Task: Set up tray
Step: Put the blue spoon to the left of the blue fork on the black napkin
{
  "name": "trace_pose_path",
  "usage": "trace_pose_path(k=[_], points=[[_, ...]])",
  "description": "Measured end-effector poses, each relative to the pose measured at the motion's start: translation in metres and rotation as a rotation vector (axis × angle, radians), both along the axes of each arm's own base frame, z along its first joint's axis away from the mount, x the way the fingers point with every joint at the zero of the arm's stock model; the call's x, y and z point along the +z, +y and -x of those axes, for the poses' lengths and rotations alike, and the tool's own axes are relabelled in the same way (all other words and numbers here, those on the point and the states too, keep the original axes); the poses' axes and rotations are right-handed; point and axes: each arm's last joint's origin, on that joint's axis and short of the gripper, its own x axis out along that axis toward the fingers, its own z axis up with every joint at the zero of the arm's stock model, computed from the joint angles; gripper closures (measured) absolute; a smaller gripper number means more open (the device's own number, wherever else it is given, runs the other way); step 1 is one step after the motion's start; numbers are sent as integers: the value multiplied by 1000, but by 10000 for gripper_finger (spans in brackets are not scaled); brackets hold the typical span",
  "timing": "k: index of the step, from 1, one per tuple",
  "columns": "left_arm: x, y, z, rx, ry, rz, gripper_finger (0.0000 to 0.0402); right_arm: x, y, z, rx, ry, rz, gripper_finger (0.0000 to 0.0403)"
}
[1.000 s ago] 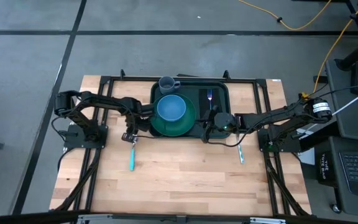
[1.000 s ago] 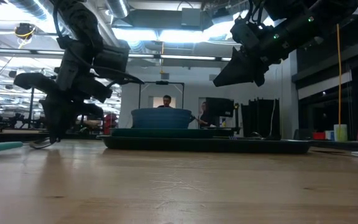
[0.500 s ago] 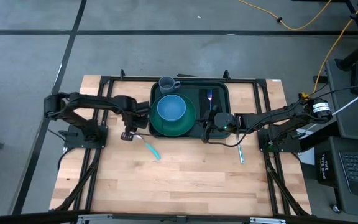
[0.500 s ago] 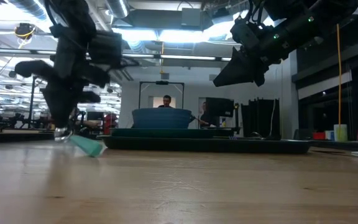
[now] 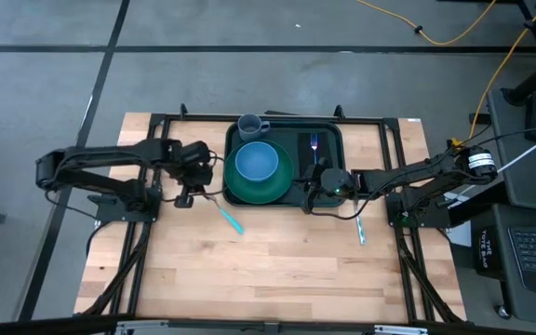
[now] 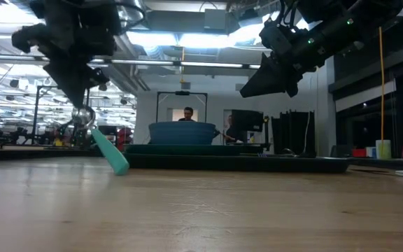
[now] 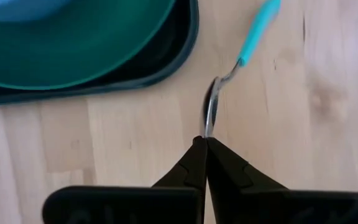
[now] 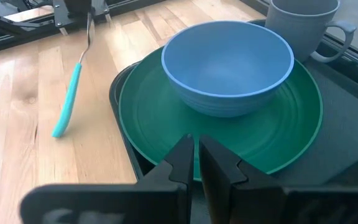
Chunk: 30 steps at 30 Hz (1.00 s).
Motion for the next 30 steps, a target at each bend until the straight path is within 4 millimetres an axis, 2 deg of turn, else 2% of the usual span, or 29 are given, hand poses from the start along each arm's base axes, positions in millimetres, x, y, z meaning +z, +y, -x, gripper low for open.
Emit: trace_pose_path(k=[8,19,24,30], points=[[12,-3,9,34,-69,-8,401,0,0,0,0,0,0,372],[7,-2,5,41,-40,2,400,0,0,0,-2,-1,-3,372],[5,-1,3,99,-17,8,400,0,0,0,-2,-2,-3,372],[2,-1,1,117,13,-42,400,0,0,0,-2,-1,-3,372]])
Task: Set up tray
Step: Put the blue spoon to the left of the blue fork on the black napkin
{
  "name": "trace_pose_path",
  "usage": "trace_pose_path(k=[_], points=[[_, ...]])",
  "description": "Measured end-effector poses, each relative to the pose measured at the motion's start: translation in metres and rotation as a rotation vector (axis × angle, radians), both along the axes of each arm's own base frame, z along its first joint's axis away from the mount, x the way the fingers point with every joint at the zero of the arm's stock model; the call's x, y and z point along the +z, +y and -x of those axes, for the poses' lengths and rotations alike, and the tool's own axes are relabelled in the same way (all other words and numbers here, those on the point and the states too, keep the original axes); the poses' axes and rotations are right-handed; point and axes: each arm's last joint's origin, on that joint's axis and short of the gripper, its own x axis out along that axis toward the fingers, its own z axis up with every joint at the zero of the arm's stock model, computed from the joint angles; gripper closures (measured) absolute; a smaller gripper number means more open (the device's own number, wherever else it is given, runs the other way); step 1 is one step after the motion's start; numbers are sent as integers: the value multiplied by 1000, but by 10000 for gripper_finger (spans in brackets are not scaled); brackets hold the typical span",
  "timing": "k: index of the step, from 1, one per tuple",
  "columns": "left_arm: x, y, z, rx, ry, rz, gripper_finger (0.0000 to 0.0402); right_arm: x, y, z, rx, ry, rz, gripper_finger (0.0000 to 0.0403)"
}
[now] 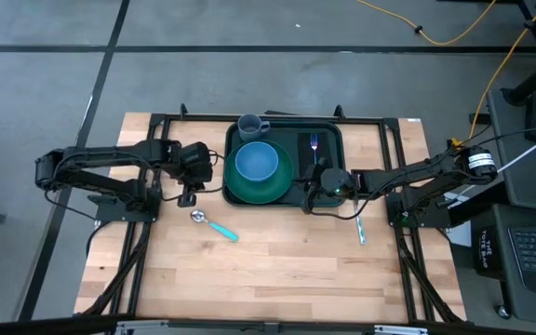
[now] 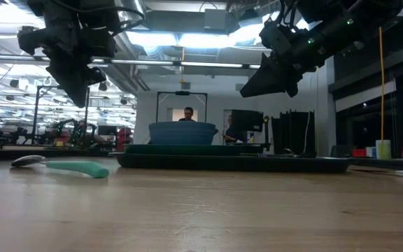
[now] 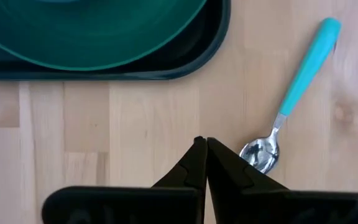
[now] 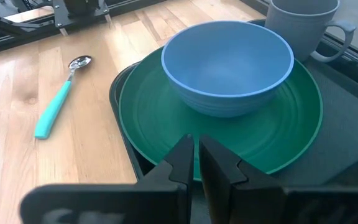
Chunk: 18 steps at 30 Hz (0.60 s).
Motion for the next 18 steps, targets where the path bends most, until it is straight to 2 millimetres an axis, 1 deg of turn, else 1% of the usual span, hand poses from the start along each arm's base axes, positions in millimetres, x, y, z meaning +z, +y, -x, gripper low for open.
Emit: trace_pose_path(k=[5,13,16,18], points=[[-3,-9,-4,-42,29,-43,400,0,0,0,0,0,0,372],[-13,-31,-17,-160,84,-120,400,0,0,0,0,0,1,372],[-16,-35,-19,-165,108,-184,400,0,0,0,0,0,0,372],[-16,-36,-19,-149,112,-198,400,0,0,0,0,0,0,372]])
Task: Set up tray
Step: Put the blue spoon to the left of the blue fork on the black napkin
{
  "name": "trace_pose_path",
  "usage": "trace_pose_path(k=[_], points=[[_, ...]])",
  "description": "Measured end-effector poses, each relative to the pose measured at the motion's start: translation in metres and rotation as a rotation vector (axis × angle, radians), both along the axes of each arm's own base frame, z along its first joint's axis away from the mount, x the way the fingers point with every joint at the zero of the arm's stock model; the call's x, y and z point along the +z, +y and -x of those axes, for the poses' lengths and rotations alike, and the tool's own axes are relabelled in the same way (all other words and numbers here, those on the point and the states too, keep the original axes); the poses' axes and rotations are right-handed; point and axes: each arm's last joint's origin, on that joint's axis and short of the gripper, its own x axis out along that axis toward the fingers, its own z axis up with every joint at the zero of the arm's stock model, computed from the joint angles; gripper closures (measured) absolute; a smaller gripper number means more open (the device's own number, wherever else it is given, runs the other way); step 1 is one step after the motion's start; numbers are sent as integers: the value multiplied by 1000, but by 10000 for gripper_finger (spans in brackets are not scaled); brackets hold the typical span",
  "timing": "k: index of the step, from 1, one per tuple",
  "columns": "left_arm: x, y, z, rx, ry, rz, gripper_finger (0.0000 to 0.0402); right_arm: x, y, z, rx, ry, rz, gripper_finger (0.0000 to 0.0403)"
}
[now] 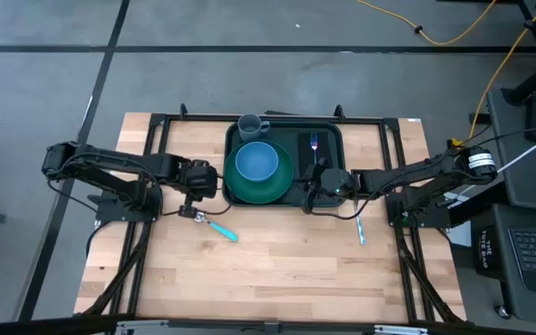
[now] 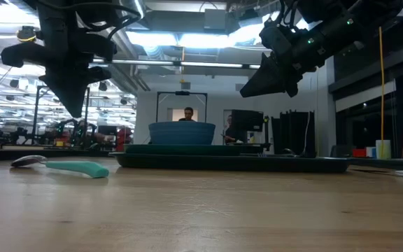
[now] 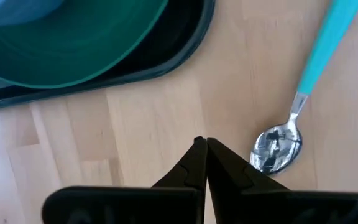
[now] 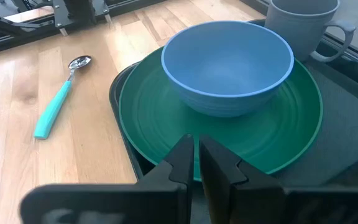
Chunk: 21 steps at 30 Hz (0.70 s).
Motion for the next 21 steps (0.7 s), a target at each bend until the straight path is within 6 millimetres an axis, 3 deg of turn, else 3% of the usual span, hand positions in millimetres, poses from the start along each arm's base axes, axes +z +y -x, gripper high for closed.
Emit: trace_pose_path(k=[11,21], points=[[0,-6,-2,-36,-17,69,394,0,0,0,0,0,0,372],[1,-14,-4,-81,-43,70,320,0,0,0,1,1,2,372]])
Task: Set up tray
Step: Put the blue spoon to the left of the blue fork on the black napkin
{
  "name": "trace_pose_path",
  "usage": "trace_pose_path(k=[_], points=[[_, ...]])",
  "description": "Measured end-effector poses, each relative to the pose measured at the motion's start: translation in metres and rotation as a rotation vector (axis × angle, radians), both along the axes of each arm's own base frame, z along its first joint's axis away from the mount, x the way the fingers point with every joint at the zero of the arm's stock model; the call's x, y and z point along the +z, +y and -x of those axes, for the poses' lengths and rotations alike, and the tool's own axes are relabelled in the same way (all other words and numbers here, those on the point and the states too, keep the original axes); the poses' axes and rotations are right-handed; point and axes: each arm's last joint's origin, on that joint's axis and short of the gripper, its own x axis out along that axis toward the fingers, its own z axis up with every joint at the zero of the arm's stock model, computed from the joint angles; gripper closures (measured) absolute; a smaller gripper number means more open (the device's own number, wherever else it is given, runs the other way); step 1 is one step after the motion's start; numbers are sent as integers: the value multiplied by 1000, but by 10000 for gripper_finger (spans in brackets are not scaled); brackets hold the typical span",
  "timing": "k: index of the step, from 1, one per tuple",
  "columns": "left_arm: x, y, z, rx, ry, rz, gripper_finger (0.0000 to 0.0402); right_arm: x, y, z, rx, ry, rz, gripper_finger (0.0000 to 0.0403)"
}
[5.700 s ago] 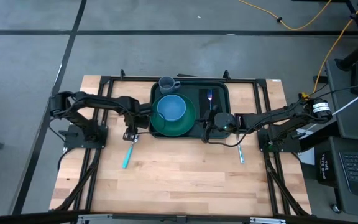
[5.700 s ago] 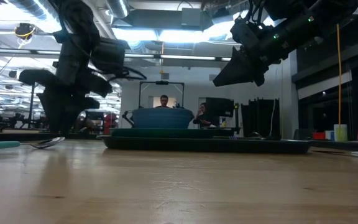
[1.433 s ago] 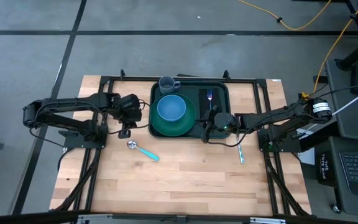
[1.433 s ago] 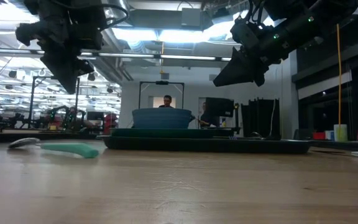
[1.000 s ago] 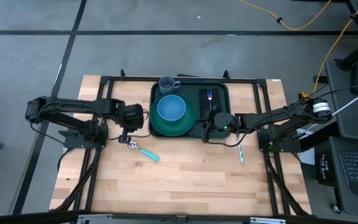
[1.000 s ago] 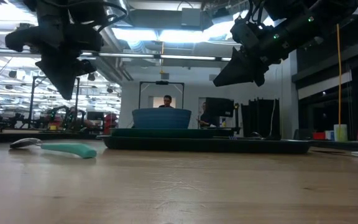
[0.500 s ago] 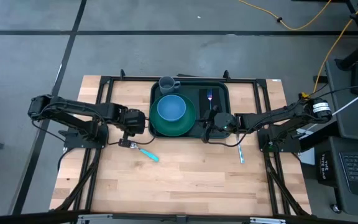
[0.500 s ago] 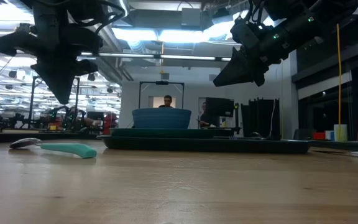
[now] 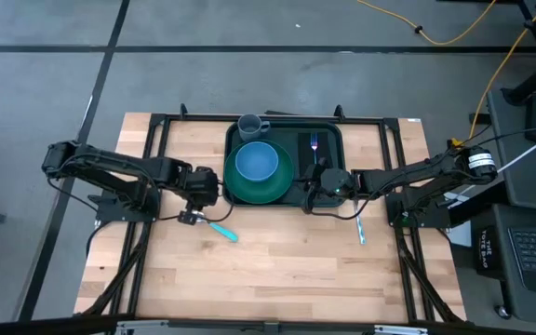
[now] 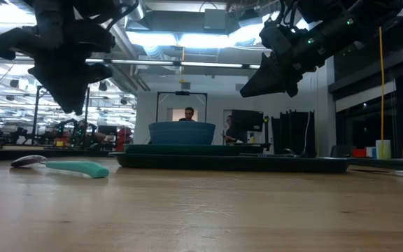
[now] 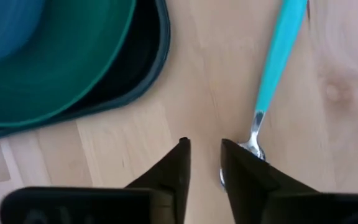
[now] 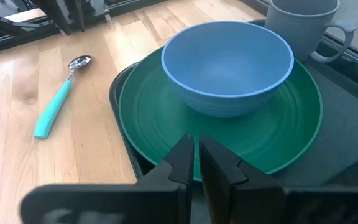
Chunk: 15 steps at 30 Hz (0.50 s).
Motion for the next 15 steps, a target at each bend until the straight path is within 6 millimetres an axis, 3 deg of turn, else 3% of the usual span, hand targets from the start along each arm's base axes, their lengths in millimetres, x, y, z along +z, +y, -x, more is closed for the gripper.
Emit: trace_pose_path(k=[8,15], points=[[2,-9,-5,42,-58,33,258,0,0,0,0,0,0,372],[-1,-29,-4,-28,-36,43,245,0,0,0,0,0,1,372]])
